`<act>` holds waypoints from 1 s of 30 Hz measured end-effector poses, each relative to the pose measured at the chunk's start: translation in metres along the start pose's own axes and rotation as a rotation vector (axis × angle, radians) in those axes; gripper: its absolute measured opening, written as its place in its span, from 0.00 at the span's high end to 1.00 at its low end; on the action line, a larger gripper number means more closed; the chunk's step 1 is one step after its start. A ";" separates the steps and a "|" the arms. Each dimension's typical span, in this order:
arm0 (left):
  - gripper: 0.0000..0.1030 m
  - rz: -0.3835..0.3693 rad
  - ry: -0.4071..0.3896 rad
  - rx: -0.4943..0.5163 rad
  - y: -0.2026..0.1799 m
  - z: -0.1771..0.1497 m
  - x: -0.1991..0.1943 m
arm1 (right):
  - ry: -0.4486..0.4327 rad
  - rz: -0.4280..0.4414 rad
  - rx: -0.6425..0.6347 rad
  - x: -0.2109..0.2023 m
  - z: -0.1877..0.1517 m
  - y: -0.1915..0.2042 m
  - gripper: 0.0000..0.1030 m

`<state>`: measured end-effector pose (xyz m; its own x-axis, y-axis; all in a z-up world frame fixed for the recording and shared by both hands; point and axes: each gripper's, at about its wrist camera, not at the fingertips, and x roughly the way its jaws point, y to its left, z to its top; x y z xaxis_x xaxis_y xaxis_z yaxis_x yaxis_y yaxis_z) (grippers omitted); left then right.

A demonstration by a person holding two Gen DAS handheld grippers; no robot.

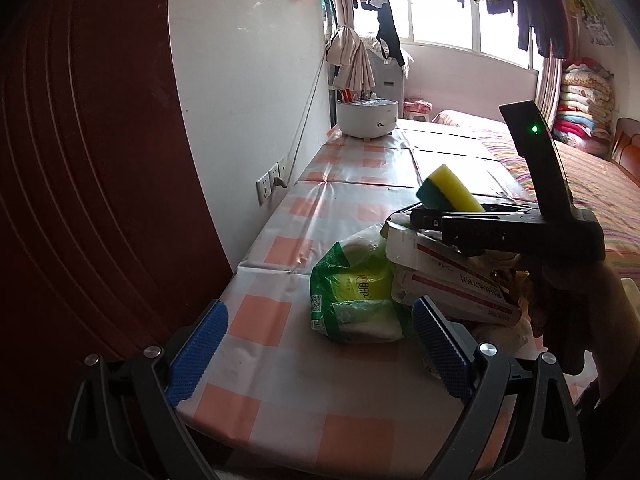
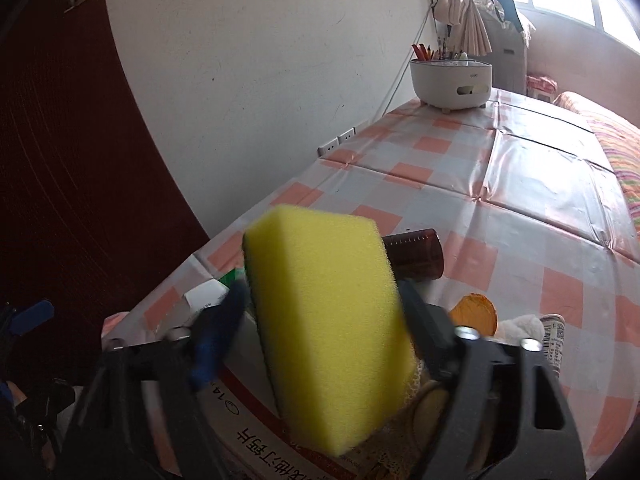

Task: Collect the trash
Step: 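Lift the sponge with the right gripper while the left gripper grasps the gold snack bag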

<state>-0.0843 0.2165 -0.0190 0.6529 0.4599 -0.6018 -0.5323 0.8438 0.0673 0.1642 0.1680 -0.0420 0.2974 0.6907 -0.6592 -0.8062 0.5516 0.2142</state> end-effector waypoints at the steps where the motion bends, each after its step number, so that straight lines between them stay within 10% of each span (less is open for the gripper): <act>1: 0.12 0.000 0.002 0.001 -0.001 0.000 0.000 | -0.004 0.005 0.010 -0.002 -0.001 -0.001 0.62; 13: 0.12 -0.047 0.012 0.011 -0.014 -0.004 0.003 | -0.230 0.133 0.215 -0.088 -0.011 -0.034 0.66; 30: 0.12 -0.333 0.012 0.164 -0.105 0.004 0.003 | -0.336 -0.094 0.298 -0.182 -0.069 -0.075 0.66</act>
<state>-0.0244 0.1304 -0.0252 0.7691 0.1503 -0.6212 -0.1980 0.9802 -0.0079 0.1357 -0.0310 0.0120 0.5514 0.7174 -0.4258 -0.6000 0.6957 0.3950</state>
